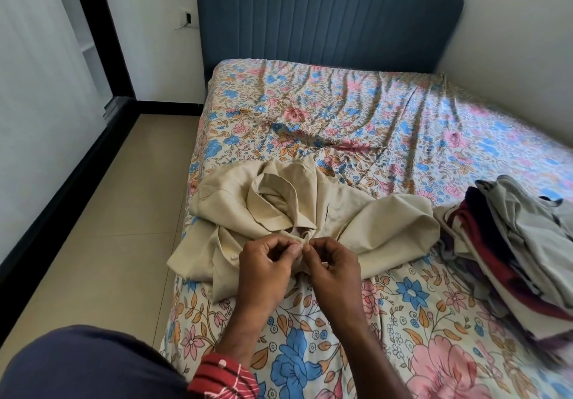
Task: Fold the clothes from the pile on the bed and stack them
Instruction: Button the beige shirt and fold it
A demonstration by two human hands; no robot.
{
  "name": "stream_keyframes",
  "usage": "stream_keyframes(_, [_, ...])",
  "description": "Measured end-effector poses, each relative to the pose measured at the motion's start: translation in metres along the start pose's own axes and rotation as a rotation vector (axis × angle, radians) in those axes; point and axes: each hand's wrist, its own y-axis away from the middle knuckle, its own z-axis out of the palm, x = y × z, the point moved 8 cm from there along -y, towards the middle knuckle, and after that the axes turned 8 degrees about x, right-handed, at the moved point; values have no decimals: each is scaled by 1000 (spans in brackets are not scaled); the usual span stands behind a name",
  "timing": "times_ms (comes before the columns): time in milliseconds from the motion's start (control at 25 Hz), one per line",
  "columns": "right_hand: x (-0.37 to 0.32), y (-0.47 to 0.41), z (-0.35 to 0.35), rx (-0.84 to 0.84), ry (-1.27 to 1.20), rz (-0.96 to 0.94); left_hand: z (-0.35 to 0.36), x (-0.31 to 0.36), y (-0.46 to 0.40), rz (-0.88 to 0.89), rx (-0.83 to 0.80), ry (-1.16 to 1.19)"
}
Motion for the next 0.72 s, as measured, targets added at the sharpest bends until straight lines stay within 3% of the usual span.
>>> stream_keyframes(200, [-2,0,-1,36,71,-47,3,-7,0,-68,13,45])
stream_keyframes(400, [-6,1,-9,141,106,-66,-5,-6,5,6,222,-43])
stream_keyframes(520, [-11,3,-10,176,161,-107,-7,-1,6,134,264,-164])
stream_keyframes(720, [-12,3,-6,154,215,-121,2,16,15,328,201,-255])
